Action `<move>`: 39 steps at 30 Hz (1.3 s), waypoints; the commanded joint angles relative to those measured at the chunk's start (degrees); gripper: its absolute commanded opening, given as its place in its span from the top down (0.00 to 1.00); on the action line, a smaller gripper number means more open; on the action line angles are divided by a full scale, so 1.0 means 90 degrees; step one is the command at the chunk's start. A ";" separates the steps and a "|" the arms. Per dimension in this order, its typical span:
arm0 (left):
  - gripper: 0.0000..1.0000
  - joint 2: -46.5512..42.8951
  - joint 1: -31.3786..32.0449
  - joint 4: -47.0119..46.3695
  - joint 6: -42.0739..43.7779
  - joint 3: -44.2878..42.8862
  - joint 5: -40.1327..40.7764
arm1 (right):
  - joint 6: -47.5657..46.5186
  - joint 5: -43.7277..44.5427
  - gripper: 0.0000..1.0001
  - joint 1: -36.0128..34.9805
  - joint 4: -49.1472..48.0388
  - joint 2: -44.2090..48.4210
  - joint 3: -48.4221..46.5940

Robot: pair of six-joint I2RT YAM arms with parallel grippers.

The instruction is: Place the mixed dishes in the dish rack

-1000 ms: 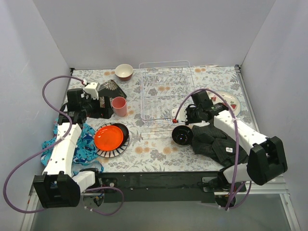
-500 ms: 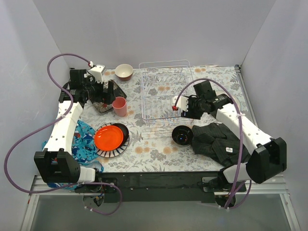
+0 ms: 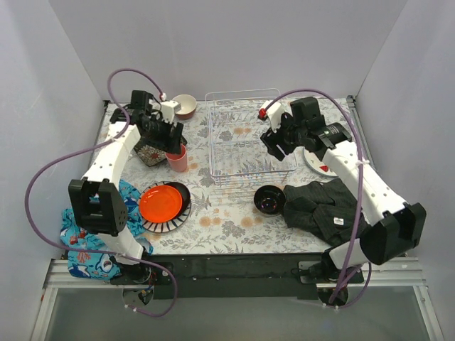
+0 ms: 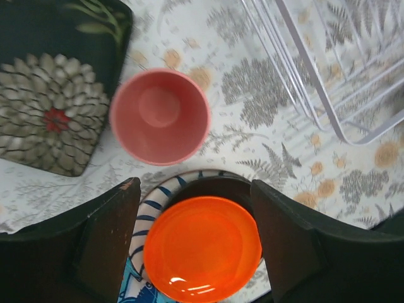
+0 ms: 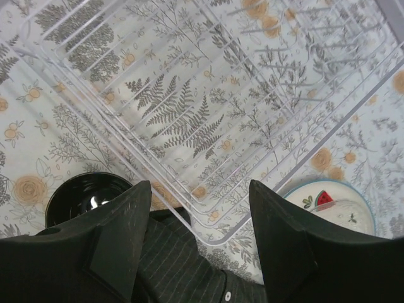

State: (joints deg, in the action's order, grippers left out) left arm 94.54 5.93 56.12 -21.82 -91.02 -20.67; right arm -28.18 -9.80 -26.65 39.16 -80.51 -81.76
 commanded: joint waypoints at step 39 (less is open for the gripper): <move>1.00 -0.2144 0.2074 -0.5440 0.1944 0.2670 0.3125 | 0.7310 -0.5453 0.02 0.1653 -0.3548 -0.3700 -0.2127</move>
State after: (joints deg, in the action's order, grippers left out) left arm 84.42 18.96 32.25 -13.76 -73.69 0.71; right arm 17.52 -41.74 -14.37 21.71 -110.08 -101.34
